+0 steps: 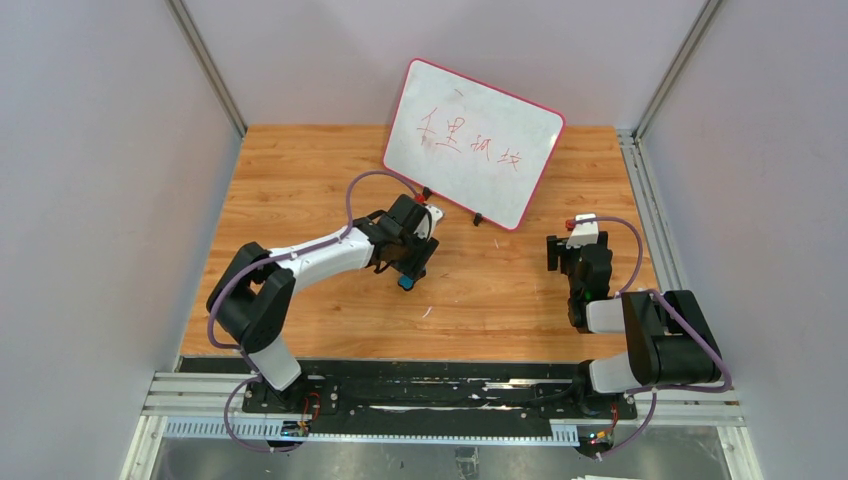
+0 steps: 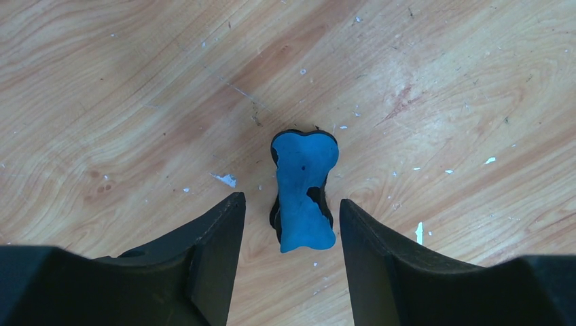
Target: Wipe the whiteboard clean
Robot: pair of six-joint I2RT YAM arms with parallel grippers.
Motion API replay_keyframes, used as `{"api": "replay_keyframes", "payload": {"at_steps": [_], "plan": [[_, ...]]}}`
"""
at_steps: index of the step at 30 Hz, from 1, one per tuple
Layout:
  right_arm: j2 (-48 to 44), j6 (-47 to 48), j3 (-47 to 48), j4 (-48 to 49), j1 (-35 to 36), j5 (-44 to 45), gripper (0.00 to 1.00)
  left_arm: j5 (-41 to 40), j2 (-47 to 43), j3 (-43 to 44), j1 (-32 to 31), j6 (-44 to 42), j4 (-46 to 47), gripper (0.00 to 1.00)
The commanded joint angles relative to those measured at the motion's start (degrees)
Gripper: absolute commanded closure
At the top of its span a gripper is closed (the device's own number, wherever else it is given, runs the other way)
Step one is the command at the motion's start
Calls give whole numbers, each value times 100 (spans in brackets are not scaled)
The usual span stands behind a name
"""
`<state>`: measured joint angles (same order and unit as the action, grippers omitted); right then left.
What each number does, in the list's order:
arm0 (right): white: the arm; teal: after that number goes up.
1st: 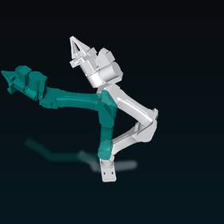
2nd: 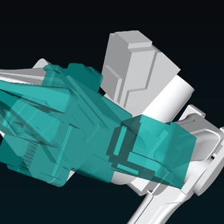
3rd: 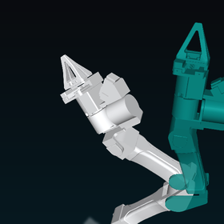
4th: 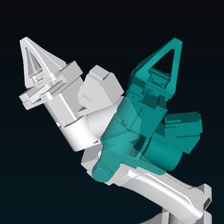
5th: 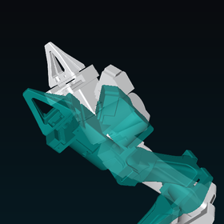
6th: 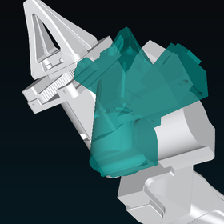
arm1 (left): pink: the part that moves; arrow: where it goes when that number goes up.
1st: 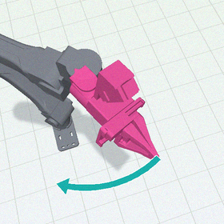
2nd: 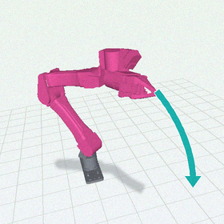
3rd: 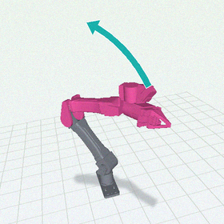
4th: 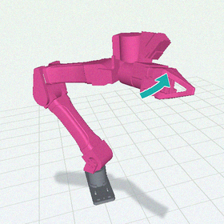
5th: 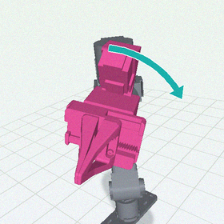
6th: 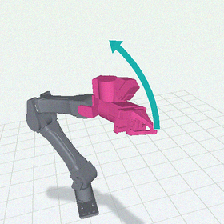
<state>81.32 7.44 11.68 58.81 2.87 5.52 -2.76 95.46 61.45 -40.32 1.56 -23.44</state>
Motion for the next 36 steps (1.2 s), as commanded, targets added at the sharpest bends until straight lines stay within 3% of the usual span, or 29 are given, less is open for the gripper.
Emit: {"api": "replay_keyframes", "payload": {"at_steps": [1,9,17,36], "plan": [[-11,-72,111,103,-68,37,21,118,-12,122,-55,-108,7,43],[-10,-67,100,105,-68,37,21,247,239,45,-55,-76,39,46],[-6,-67,106,106,-68,37,21,210,315,46,-55,-84,39,57],[-11,-72,106,105,-68,38,21,199,613,36,-55,-16,109,57]]}}
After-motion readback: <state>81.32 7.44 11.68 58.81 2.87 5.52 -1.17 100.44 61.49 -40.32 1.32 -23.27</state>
